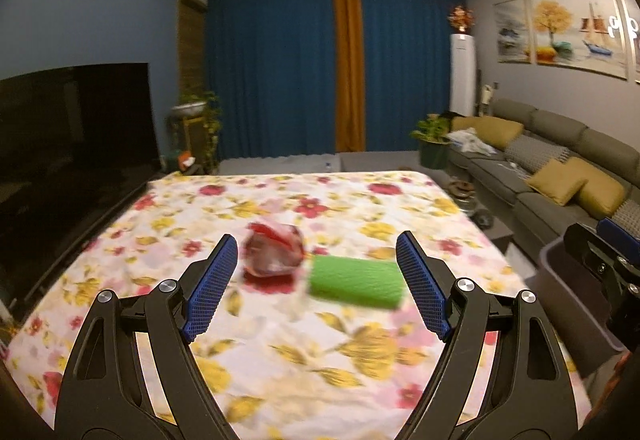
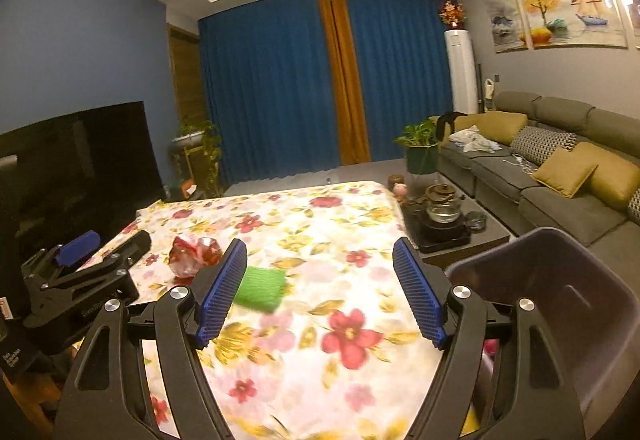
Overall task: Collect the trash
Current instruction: 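Move both open tools back to the snack wrapper and green mesh sleeve, then grasp the snack wrapper with the left tool while the right tool grasps the green mesh sleeve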
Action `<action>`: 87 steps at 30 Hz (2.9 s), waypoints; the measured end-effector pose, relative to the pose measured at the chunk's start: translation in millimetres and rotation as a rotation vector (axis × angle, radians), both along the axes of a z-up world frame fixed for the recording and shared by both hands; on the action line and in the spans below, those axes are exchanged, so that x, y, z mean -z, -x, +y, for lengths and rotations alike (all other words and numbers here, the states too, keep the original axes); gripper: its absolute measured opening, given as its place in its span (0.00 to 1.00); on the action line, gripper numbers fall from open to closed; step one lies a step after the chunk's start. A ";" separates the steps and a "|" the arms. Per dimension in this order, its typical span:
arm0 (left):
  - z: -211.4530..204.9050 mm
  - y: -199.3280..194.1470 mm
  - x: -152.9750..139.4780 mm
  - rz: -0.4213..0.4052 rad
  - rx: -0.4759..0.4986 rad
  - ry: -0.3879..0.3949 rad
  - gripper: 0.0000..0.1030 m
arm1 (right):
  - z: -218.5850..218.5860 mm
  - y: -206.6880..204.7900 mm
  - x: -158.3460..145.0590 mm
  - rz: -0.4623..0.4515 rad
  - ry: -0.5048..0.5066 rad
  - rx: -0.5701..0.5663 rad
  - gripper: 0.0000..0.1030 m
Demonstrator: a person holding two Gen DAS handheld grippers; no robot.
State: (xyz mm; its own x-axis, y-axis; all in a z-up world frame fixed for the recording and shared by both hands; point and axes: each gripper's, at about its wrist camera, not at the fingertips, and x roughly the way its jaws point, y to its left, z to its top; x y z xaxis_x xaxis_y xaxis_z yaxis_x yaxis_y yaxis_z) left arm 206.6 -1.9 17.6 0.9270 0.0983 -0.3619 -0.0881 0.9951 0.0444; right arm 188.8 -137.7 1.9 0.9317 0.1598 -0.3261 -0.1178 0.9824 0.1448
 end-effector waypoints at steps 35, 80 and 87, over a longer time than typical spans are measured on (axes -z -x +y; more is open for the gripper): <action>104.3 -97.6 38.8 0.095 -0.176 0.070 0.78 | 130.9 -189.9 100.2 0.345 0.193 -0.117 0.76; 93.7 -150.3 78.2 0.280 0.010 0.255 0.04 | 129.5 -191.4 116.4 0.479 0.226 -0.233 0.75; 94.0 -120.6 59.0 0.223 0.016 0.258 0.04 | 134.7 -189.8 120.9 0.491 0.252 -0.262 0.44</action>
State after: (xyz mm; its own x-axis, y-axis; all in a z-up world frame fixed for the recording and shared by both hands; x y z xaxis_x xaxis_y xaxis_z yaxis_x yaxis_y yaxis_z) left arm 327.2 92.1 -41.4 0.8229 -0.0365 -0.5671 -0.0891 0.9773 -0.1921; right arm 378.5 -3.0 -119.0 0.6027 0.2256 -0.7654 -0.3388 0.9408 0.0105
